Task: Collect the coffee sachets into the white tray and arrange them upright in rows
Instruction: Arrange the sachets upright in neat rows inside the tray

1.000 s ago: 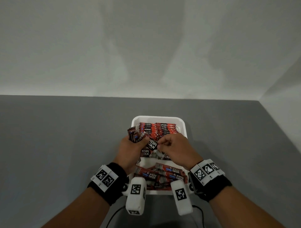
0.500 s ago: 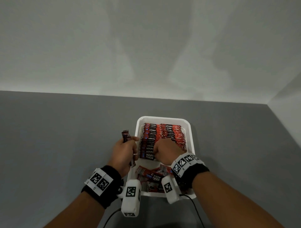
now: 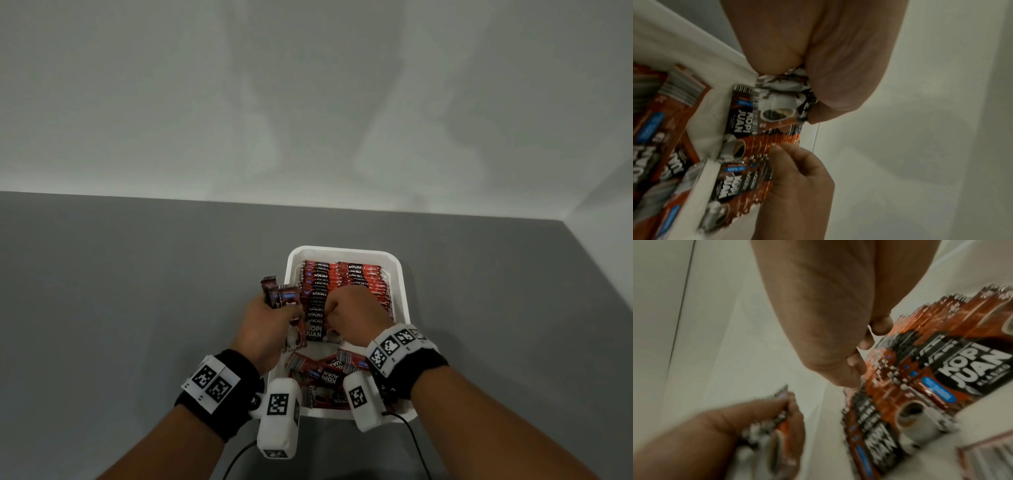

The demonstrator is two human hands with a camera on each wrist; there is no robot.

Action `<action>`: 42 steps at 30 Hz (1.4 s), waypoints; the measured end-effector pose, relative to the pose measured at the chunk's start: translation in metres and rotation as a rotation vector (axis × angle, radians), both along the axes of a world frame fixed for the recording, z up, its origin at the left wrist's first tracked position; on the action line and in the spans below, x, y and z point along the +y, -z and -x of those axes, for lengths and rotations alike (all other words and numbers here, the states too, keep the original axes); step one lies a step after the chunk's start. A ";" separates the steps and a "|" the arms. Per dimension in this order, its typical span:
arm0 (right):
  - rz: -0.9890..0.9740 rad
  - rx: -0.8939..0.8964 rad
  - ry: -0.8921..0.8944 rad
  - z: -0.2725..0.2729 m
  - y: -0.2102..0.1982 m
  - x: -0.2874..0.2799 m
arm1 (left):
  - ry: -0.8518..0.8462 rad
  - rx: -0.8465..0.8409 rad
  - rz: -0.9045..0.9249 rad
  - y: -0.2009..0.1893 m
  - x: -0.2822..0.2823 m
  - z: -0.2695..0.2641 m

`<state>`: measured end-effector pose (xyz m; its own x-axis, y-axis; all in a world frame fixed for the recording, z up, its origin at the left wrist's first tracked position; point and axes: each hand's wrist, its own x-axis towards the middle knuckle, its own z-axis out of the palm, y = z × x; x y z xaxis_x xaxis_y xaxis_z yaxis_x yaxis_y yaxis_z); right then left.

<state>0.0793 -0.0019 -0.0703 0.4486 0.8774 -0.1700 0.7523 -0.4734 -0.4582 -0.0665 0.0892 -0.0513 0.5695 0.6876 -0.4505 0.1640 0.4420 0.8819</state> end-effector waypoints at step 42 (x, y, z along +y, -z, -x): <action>0.230 -0.002 -0.027 -0.018 -0.009 -0.025 | -0.022 0.039 0.074 0.008 0.001 -0.017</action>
<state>0.0975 -0.0272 -0.0614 0.4259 0.8273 -0.3663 0.7669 -0.5449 -0.3390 -0.0498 0.0906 -0.0595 0.5358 0.6633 -0.5224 0.1874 0.5099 0.8396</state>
